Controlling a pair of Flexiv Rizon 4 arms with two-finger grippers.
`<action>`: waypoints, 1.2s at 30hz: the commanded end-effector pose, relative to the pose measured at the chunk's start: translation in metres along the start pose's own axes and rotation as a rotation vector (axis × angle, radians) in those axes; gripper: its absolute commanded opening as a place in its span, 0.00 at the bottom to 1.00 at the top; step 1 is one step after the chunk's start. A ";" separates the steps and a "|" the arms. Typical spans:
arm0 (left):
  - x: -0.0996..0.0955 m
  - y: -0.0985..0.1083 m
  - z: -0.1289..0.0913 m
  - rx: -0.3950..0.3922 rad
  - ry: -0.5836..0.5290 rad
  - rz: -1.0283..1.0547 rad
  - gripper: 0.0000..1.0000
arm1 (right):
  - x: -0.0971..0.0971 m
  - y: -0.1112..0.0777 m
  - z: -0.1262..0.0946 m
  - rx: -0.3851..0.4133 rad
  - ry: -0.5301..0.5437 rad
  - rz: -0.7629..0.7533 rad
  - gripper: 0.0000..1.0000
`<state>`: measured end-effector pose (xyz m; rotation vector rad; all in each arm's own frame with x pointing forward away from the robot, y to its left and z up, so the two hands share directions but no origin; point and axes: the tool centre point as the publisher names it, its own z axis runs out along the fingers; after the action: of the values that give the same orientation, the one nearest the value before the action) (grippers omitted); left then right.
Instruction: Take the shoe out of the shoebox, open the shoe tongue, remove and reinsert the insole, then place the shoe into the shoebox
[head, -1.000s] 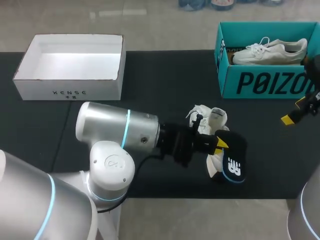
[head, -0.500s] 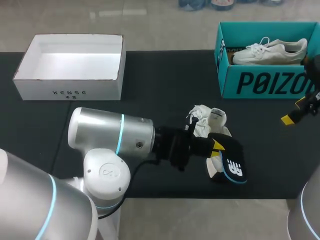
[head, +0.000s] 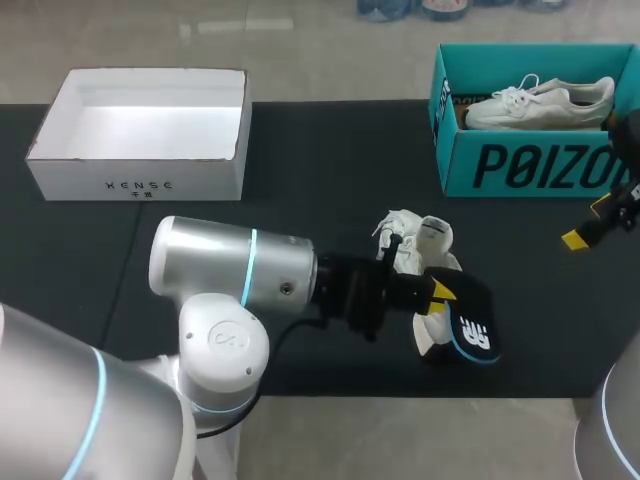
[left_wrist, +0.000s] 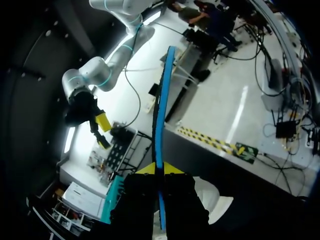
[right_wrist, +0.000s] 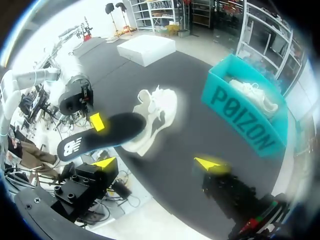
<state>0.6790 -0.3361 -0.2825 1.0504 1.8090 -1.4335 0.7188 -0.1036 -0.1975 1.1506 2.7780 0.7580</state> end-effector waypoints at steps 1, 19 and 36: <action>0.002 0.006 0.006 -0.023 0.003 -0.011 0.00 | 0.001 -0.001 0.000 0.000 -0.003 0.001 1.00; 0.014 0.053 0.008 -0.139 -0.024 -0.038 0.00 | 0.001 -0.001 0.000 0.000 -0.003 0.001 1.00; 0.008 0.081 0.000 -0.226 -0.026 0.015 0.00 | 0.001 -0.001 0.000 0.000 -0.003 0.001 1.00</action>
<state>0.7464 -0.3299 -0.3361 0.9163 1.8672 -1.2130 0.7187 -0.1037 -0.1969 1.1509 2.7785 0.7568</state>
